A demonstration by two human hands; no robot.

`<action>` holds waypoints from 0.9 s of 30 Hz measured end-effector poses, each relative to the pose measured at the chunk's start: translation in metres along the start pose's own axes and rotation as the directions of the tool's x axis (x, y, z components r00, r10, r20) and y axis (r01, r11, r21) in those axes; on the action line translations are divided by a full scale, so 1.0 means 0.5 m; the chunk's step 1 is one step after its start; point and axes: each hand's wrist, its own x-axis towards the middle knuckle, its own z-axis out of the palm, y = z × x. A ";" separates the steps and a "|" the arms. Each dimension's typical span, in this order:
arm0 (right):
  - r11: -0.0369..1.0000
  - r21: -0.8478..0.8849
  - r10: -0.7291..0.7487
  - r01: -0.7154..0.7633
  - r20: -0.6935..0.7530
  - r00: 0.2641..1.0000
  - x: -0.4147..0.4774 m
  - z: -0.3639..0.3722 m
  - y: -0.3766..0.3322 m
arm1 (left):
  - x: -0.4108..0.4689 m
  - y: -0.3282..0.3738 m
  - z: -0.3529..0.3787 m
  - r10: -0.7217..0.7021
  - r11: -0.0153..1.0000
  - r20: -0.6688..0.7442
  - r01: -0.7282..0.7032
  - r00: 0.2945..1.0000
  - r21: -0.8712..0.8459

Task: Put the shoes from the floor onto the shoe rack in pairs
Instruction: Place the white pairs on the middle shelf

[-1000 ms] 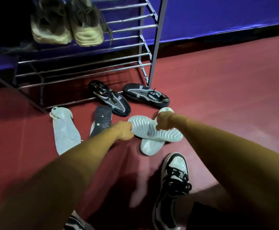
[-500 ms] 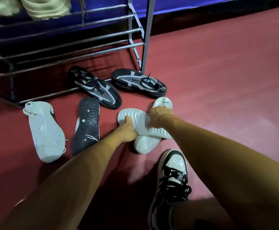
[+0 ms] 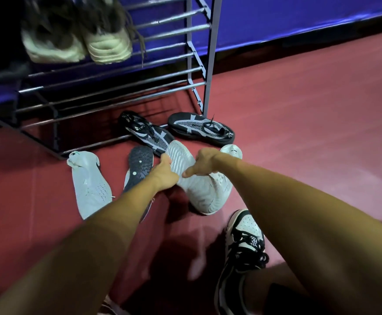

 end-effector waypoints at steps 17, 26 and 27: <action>0.935 0.330 -0.062 0.129 -0.206 0.977 -0.269 -0.185 -0.218 | -0.275 0.095 -0.343 0.367 0.930 -0.007 -0.366 0.930 0.044; 0.887 0.372 -0.108 0.272 -0.405 0.908 -0.327 -0.272 -0.303 | -0.366 0.128 -0.462 0.347 0.874 -0.029 -0.334 0.937 -0.354; 0.882 0.374 -0.114 0.287 -0.421 0.900 -0.327 -0.279 -0.308 | -0.365 0.128 -0.463 0.363 0.848 -0.047 -0.350 0.931 -0.397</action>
